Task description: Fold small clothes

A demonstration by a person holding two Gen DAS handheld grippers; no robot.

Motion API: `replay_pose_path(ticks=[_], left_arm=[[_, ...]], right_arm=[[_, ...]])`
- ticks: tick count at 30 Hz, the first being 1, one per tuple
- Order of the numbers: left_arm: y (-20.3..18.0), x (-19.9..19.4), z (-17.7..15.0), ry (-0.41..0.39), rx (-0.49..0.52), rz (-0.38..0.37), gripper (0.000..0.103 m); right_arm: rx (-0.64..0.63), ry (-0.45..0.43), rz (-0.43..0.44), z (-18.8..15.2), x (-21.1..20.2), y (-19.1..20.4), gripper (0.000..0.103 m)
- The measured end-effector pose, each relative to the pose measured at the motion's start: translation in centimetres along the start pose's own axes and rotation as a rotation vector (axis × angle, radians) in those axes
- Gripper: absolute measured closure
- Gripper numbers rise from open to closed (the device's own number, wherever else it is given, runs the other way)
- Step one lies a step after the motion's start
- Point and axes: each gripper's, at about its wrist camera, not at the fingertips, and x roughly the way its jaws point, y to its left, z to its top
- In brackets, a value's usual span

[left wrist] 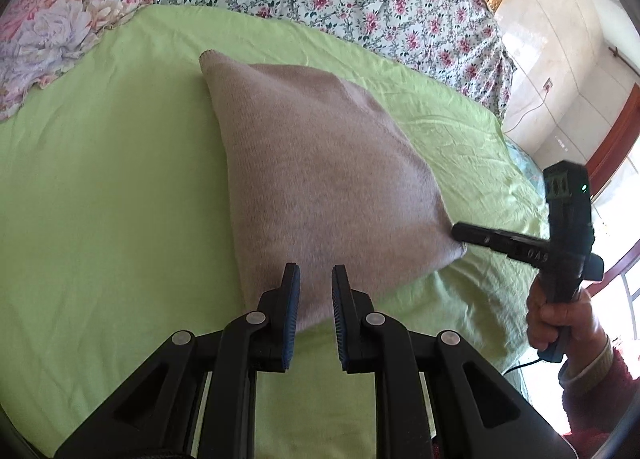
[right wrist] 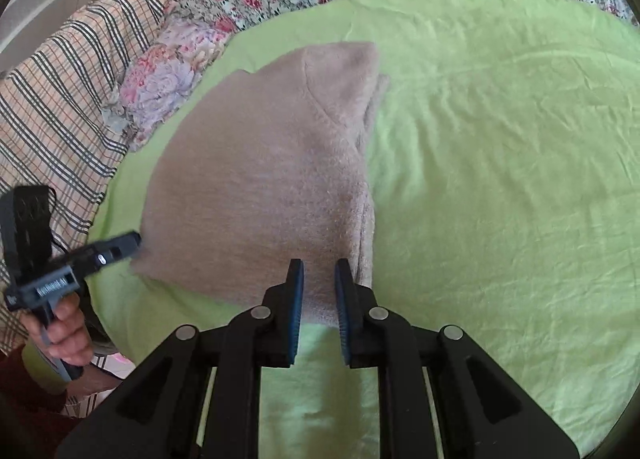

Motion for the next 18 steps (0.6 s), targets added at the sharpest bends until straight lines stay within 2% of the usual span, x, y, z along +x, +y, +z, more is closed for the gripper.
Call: replay_pose_path(ticks=[3,5,6,8,9,15,18], left_arm=[[0.2,-0.4,-0.5,0.006,-0.016,0.013,0.086],[0.1,-0.9,-0.6,-0.002,-0.023,0.026,0.080],[0.0,-1.4,-0.5,-0.011,-0.029,0.039,0.078],[0.1,-1.9,-0.4,-0.020,-0.029,0.059,0.065],[0.0,-2.1,-0.4,-0.024,-0.027,0.079,0.062],[-0.4,-3.0,-0.2,-0.015,-0.021,0.171,0.049],[-0.5,-3.6,-0.2,-0.015,-0.023,0.211,0.046]], right_arm=[[0.003,-0.018,0.007,0.3,-0.6,0.6,0.085],[-0.004,-0.026,0.012,0.5,-1.0,1.0,0.083],[-0.009,-0.032,0.014,0.5,-1.2,1.3,0.076],[-0.023,-0.044,0.019,0.6,-1.7,1.9,0.065],[-0.028,-0.047,0.020,0.6,-1.7,2.1,0.063],[-0.023,-0.054,0.028,-0.1,-2.3,2.9,0.063],[-0.021,-0.053,0.027,-0.2,-2.4,2.9,0.062]])
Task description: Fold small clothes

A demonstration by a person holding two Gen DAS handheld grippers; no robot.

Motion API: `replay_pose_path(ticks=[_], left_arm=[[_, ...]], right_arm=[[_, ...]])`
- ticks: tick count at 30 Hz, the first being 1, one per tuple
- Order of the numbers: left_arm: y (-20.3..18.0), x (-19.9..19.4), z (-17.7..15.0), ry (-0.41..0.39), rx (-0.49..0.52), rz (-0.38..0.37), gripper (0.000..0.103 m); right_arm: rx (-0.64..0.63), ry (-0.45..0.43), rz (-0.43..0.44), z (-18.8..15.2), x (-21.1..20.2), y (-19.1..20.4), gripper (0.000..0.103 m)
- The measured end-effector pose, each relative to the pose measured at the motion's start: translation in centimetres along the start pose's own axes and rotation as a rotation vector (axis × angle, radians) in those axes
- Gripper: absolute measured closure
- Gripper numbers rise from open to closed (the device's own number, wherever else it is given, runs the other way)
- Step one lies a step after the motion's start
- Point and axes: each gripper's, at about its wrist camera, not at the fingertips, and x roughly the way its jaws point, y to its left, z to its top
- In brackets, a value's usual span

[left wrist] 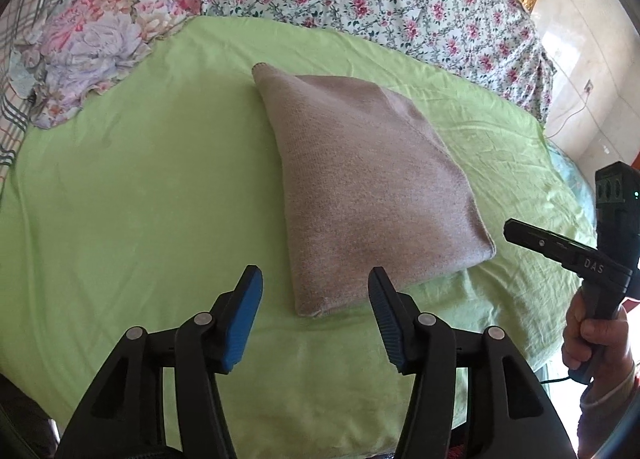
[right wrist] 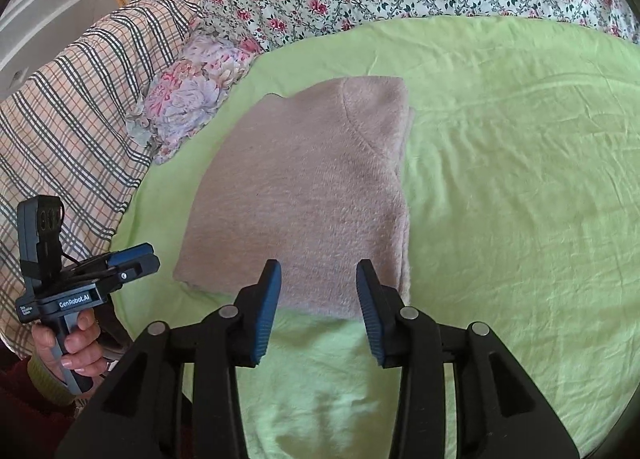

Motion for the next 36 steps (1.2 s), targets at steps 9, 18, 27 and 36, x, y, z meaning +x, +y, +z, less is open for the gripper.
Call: replay_pose_path(ticks=[9,18,27,36], left_arm=[[0.3,0.4,0.5,0.019,-0.007,0.057,0.041],[1.1,3.5,5.0,0.035,-0.051,0.017,0.039],[4.3,10.3,12.1,0.079,-0.185,-0.073,0.037],[4.3,14.7,16.1,0.045,-0.164,-0.005,0.056]], right_arm=[[0.028,0.004,-0.003,0.3,0.4,-0.6,0.059],[0.112,-0.025,0.021,5.9,3.3,-3.1,0.058],[0.275,-0.009,0.064,13.1,10.2,-9.2,0.052],[0.260,-0.085,0.079,15.7,11.9,-10.0,0.092]])
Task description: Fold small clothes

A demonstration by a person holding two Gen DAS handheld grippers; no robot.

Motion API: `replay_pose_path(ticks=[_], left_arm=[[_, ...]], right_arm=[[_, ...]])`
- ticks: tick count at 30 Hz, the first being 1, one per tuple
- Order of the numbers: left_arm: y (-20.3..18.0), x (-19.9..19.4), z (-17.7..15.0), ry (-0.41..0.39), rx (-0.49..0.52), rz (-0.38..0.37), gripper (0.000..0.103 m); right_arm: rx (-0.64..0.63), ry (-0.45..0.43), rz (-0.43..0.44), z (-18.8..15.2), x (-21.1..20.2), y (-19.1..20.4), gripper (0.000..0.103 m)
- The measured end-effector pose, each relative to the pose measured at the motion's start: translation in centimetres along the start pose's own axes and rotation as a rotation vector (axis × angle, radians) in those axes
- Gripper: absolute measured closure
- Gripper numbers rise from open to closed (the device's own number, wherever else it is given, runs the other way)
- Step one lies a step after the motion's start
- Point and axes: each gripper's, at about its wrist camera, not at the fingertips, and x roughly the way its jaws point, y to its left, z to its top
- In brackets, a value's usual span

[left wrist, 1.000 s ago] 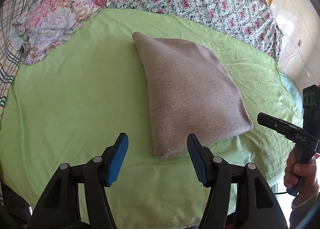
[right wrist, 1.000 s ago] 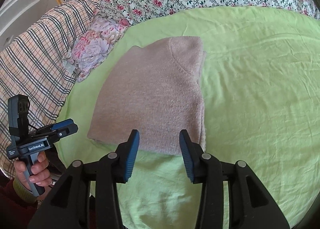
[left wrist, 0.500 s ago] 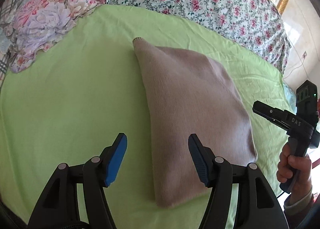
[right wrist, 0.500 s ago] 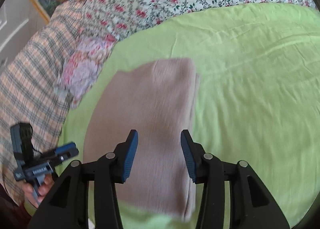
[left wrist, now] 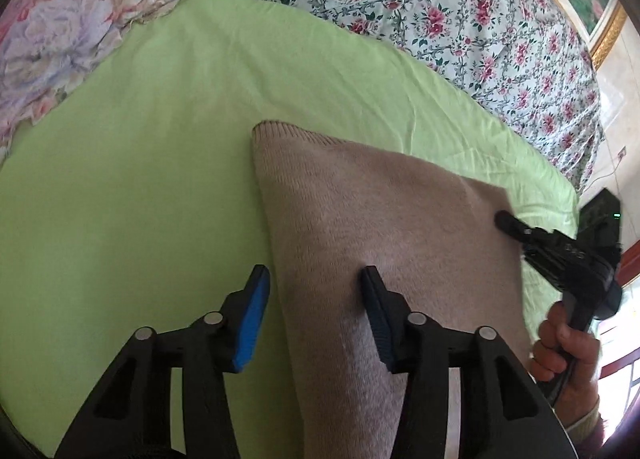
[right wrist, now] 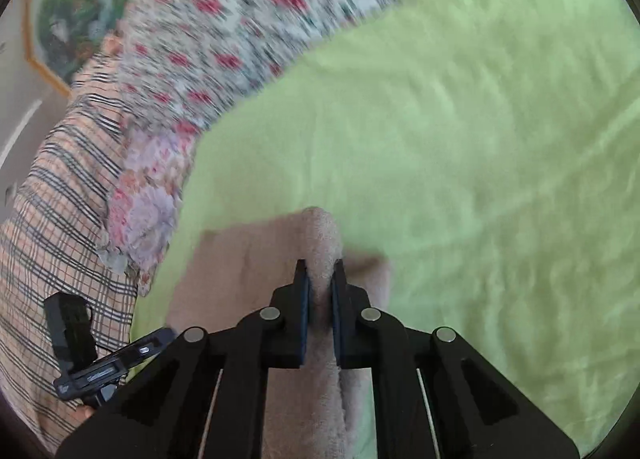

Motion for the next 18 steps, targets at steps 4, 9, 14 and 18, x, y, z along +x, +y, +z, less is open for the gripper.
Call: replay_pose_path(ticks=[4,9,14,18], left_arm=[[-0.9,1.8,0.0,0.000,0.040,0.065,0.055],[-0.9,1.1,-0.1,-0.010,0.055,0.073,0.054],[-1.5,-1.7,-1.8,-0.036,0.078,0.089,0.053],[-2.2,-4.1,-4.1,-0.049,0.089,0.094,0.051]], right_arm=[[-0.036,0.098,-0.120,-1.0,3.4,-0.4,0.092],[-0.006,0.070,-0.108,-0.8,1.8,-0.4,0.080],[-0.005,0.023,-0.072,-1.4,-1.6,0.6,0.072],[-0.012,0.005,-0.036,-3.4,-4.1,1.9,0.061]])
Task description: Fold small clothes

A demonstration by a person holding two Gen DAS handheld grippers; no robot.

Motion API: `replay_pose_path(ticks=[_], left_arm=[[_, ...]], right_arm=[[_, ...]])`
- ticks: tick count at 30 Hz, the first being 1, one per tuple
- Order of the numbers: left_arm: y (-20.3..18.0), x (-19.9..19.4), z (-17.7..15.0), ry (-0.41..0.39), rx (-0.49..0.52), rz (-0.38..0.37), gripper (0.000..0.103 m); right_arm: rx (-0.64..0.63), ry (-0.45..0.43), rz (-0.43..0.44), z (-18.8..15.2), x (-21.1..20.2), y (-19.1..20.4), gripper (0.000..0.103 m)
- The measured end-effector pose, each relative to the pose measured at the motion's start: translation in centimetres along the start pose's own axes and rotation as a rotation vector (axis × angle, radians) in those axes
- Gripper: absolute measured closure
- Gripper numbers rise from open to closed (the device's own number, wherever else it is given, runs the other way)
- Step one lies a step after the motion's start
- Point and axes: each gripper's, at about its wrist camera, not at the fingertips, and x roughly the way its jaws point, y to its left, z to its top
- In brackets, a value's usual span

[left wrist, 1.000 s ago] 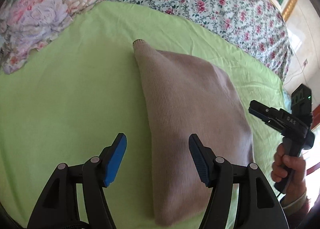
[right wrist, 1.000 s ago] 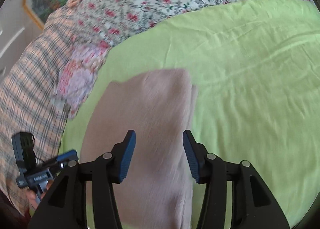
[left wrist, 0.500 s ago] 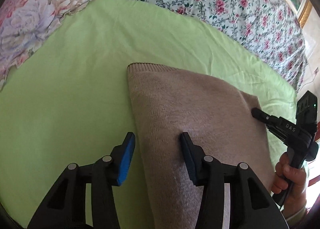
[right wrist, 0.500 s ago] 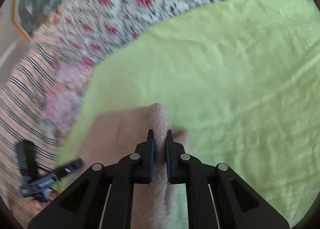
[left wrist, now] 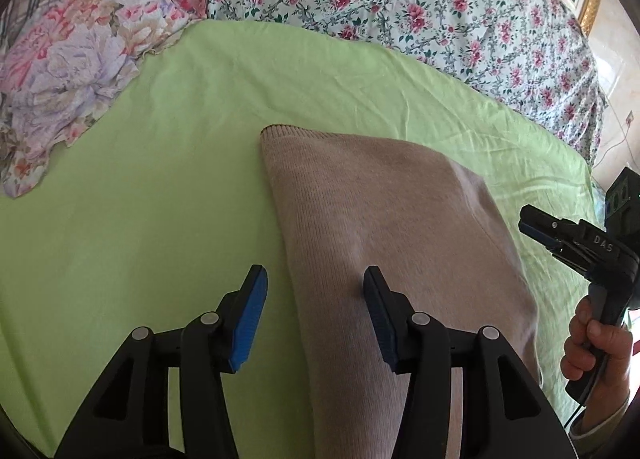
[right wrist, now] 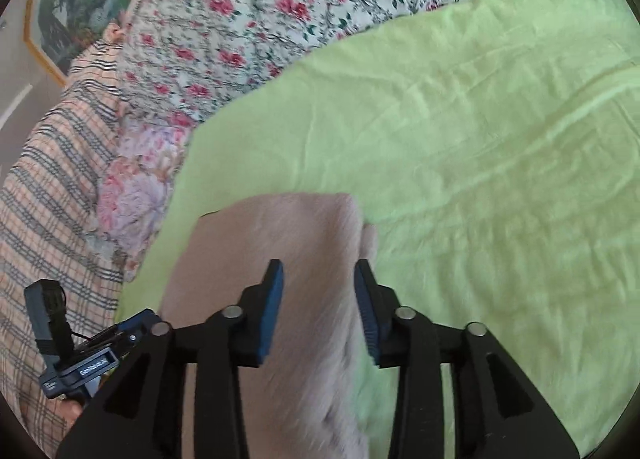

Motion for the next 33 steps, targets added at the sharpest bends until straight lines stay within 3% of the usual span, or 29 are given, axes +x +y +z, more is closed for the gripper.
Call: replay_pose_path(ticks=[7,13,21,33], left_arm=[[-0.8,-3.9,-4.5,-0.012,0.024,0.039,0.037],[-1.1,-6.2,-8.2,-0.014,0.065,0.092,0.023],[-1.6,-7.7,-13.5,0.025,0.124,0.157,0.022],[-2.3,-8.9,-17.4,0.061,0.183,0.195,0.020]], right_arm=[[-0.052,0.023,0.032,-4.1,-3.0,2.4,0.051],[-0.147,0.051,-0.013,-8.4,-5.2,4.5,0.035],[-0.255,0.076,-0.099,-13.4,-7.5,6.4,0.019],[-0.294,0.114,-0.164,-18.2,-9.1,7.2,0.010]])
